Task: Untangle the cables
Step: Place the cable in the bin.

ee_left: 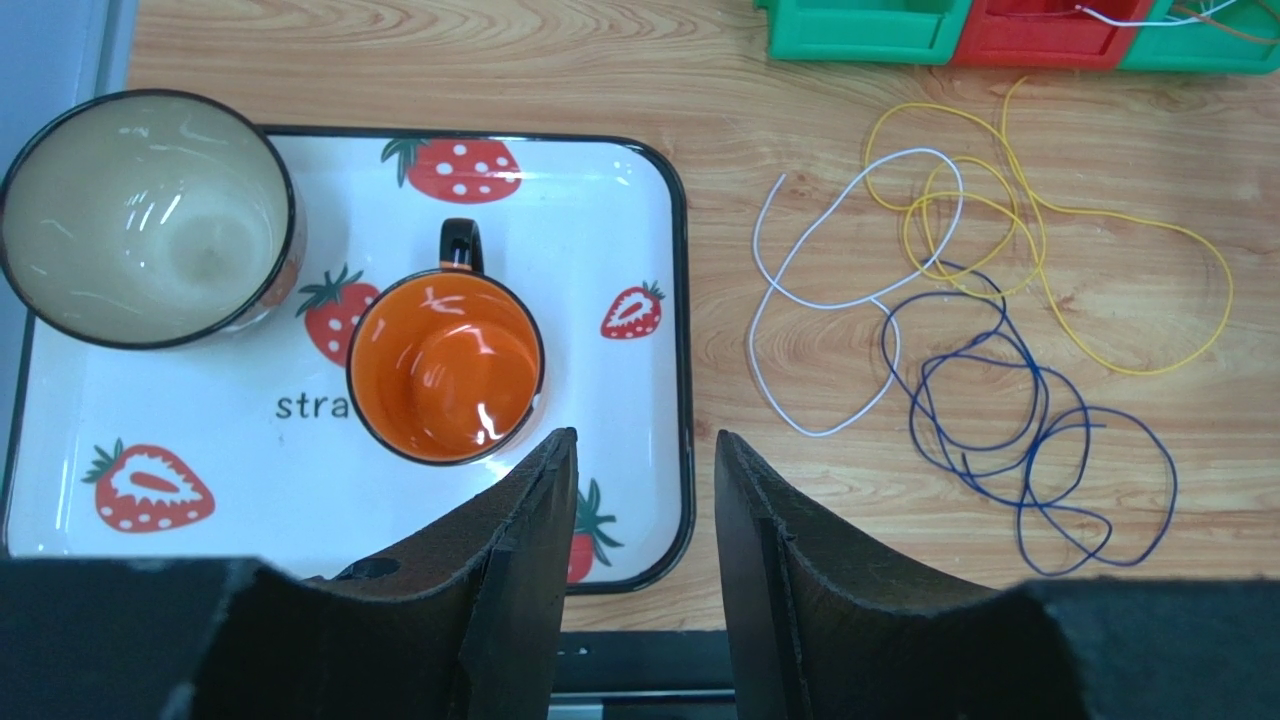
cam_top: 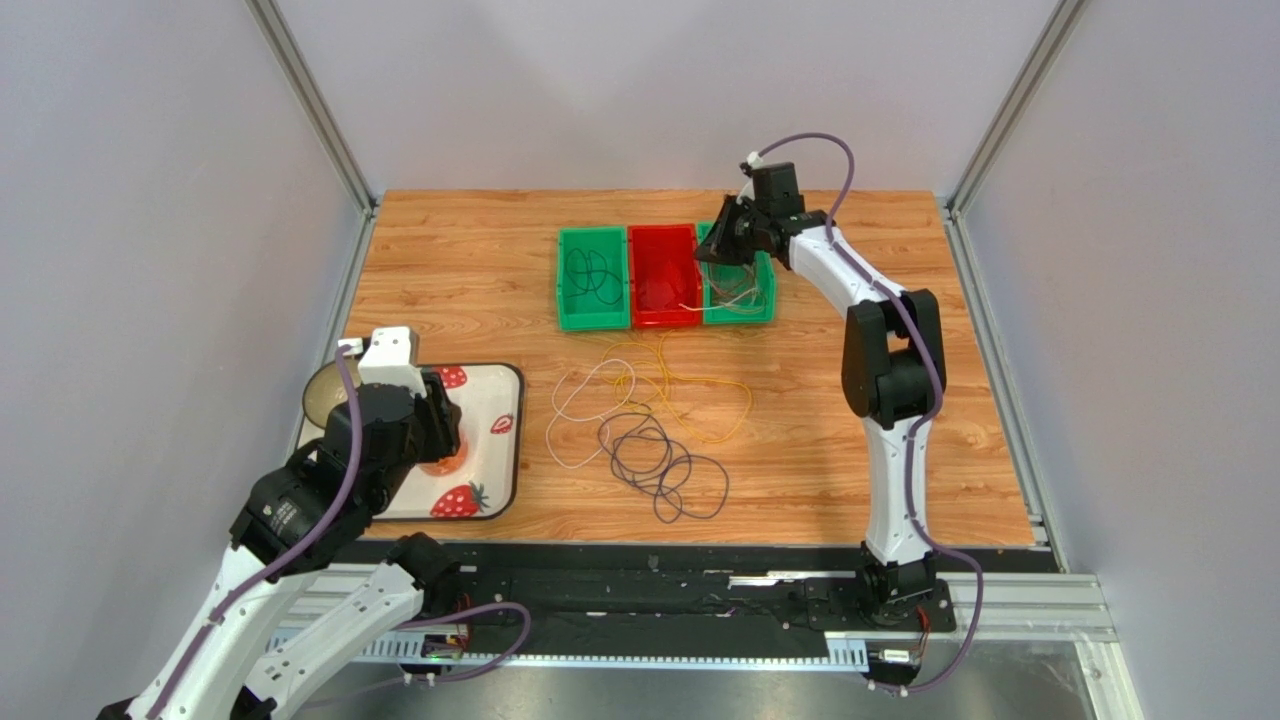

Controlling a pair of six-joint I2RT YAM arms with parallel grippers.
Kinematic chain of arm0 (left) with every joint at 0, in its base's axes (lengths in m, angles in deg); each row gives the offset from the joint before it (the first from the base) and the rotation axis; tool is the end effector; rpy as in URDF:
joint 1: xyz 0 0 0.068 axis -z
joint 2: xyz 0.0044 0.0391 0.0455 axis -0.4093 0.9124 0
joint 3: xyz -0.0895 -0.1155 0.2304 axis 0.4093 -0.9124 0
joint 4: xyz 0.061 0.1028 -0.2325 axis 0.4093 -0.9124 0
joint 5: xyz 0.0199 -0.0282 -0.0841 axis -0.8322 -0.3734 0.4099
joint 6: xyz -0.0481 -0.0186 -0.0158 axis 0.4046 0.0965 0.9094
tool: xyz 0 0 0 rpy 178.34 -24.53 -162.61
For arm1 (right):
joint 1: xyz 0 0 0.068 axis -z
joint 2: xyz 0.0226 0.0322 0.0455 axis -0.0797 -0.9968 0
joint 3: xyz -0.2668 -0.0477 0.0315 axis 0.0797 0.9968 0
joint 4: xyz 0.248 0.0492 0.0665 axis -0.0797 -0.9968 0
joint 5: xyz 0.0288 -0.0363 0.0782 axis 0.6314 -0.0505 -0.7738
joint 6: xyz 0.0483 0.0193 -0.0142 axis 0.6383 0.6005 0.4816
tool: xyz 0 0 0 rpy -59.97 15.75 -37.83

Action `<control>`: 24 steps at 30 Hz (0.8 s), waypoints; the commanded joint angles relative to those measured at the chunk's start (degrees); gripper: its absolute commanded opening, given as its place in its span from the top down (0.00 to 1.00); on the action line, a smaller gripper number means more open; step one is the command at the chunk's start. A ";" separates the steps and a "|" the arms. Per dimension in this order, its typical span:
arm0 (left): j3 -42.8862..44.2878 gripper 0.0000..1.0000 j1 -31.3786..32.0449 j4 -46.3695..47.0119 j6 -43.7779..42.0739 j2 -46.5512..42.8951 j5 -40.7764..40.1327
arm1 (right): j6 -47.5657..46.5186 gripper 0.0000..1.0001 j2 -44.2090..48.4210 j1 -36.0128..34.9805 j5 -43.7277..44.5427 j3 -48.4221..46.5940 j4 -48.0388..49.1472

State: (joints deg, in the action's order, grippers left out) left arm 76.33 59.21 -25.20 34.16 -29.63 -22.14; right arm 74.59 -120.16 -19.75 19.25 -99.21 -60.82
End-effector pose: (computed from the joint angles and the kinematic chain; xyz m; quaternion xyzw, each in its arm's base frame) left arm 0.0739 -0.0323 0.3496 -0.0560 0.8621 -0.0683 0.4989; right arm 0.4878 0.1457 0.2271 0.0473 0.9013 0.3096 0.2992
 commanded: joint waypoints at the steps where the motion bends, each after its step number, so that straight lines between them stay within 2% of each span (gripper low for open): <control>1: 0.20 0.53 -0.42 1.48 -0.21 0.15 0.13 | 0.66 1.00 -0.51 0.94 -1.33 0.28 1.84; 15: 0.11 0.53 -0.86 1.66 -0.39 -0.11 0.48 | -2.24 1.00 -2.00 3.84 0.70 -3.58 -3.60; 18: 0.11 0.53 -0.95 1.75 -0.48 -0.11 0.66 | -2.16 0.91 -2.35 3.84 -1.06 -5.26 -5.44; 21: 0.02 0.53 -0.95 1.75 -0.48 -0.20 0.57 | -1.98 0.77 -0.87 3.58 -3.52 -6.84 -6.33; 22: 0.11 0.53 -1.03 1.75 -0.48 -0.20 0.57 | -2.24 0.68 -0.25 3.49 -3.53 -7.54 -7.03; 24: 0.11 0.53 -1.03 1.75 -0.48 -0.28 0.57 | -3.12 0.60 1.50 3.05 -3.53 -8.33 -7.91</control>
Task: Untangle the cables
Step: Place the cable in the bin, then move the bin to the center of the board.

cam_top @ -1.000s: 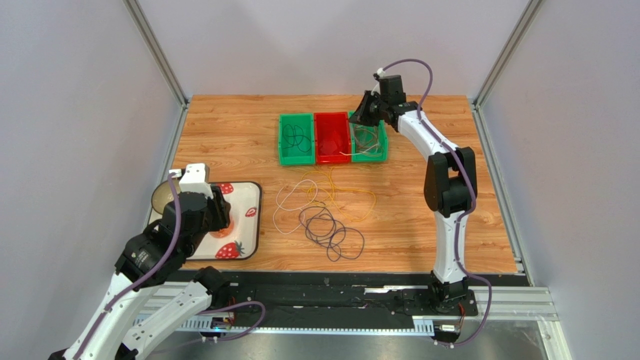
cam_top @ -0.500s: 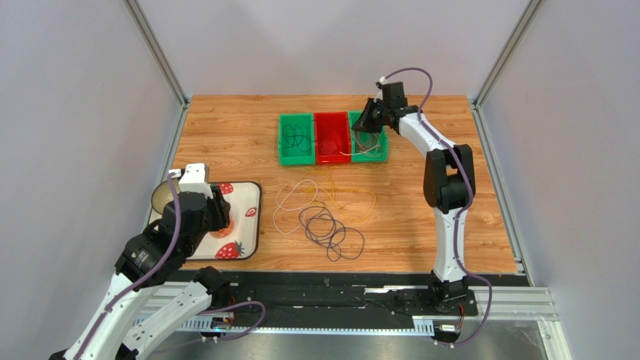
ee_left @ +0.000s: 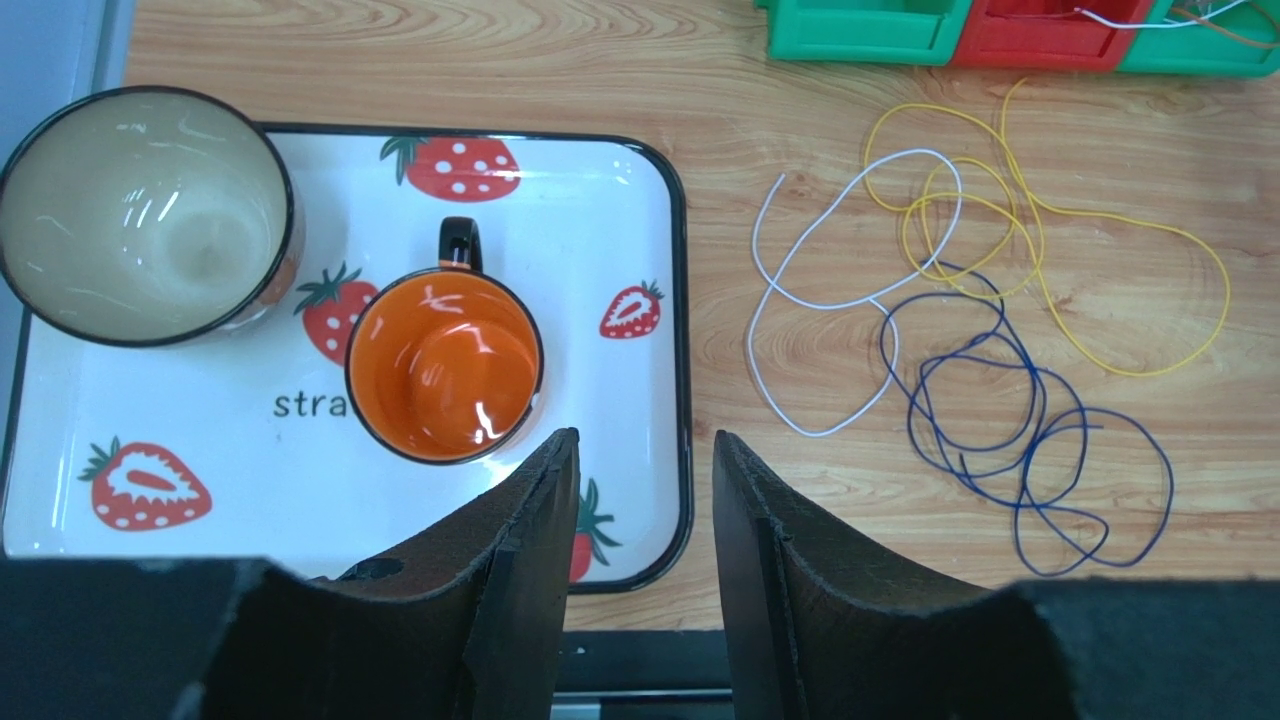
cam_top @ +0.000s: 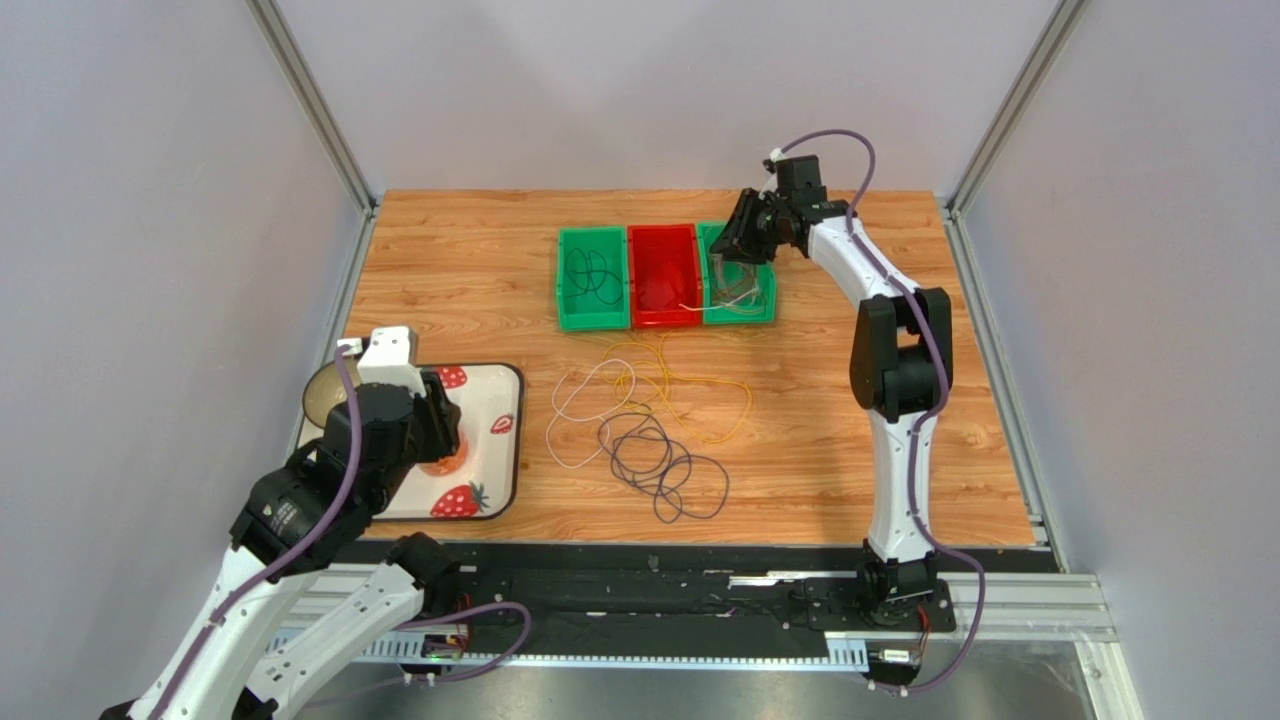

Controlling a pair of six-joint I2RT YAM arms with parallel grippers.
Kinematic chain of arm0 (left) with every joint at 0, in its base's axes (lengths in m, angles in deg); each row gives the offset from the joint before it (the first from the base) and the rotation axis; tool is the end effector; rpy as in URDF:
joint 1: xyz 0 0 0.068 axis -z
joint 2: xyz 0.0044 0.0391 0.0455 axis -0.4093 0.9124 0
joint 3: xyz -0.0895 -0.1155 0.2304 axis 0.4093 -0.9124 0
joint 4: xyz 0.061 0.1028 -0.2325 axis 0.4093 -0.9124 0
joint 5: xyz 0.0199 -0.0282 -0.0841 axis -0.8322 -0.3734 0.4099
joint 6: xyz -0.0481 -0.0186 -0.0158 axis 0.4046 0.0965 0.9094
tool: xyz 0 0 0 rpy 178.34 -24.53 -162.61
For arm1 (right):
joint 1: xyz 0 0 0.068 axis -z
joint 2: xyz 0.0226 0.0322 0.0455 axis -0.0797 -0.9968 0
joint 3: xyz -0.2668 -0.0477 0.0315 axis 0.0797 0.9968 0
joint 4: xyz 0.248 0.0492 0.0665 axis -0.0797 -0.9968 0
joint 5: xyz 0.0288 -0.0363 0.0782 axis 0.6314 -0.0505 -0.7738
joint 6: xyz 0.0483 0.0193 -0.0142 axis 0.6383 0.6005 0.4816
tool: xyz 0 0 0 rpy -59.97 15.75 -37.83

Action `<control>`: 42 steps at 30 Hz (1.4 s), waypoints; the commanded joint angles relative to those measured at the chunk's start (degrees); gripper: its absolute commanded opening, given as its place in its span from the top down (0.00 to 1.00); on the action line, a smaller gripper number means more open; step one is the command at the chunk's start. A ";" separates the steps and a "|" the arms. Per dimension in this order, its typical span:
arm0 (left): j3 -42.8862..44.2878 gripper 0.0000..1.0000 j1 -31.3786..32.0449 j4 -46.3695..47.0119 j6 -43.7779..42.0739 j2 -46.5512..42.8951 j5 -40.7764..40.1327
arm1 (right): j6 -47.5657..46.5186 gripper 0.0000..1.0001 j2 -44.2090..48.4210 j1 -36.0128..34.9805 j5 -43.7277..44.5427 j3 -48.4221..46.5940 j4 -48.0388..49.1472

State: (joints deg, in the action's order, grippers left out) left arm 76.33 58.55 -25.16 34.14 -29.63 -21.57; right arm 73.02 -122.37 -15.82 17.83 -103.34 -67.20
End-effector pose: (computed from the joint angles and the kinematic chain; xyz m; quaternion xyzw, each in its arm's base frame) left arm 0.0742 -0.0318 0.3496 -0.0585 0.8625 -0.0695 0.4978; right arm 0.4990 0.1132 0.2235 0.0699 0.9122 0.2956 0.2749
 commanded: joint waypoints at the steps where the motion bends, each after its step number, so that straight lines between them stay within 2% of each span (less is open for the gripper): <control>1: 0.11 0.53 -0.38 1.70 -0.28 -0.20 0.01 | -1.81 0.54 4.16 -1.06 -1.85 -4.82 -2.49; 5: 0.11 0.53 -0.47 1.70 -0.37 -0.37 0.00 | -2.60 0.50 7.32 -1.32 -0.71 -4.30 -4.34; 12: 0.11 0.53 -0.47 1.61 -0.28 -0.55 -0.08 | -1.03 0.52 14.17 0.51 13.95 2.28 -4.78; 15: 0.11 0.53 -0.47 1.61 -0.28 -0.73 -0.08 | 1.17 0.54 14.71 2.71 16.69 4.66 -4.69; 24: 0.02 0.53 -0.47 1.61 -0.19 -0.73 0.00 | 4.43 0.57 10.67 7.73 18.10 5.99 -6.54; 34: 0.02 0.53 -0.47 1.61 -0.10 -0.29 -0.08 | 4.34 0.59 5.31 8.52 15.82 3.18 -6.72; 39: 0.02 0.53 -0.47 1.44 0.07 -0.29 -0.26 | 4.34 0.63 3.81 8.43 16.00 2.83 -5.84; 42: 0.02 0.53 -0.47 1.53 -0.10 -0.20 -0.35 | 4.51 0.69 3.37 8.52 14.68 2.56 -4.87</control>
State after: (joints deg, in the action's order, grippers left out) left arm 76.31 58.44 -24.76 34.16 -29.96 -21.61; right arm 77.02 -118.74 -7.16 33.94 -97.88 -74.48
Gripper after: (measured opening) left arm 0.468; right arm 0.342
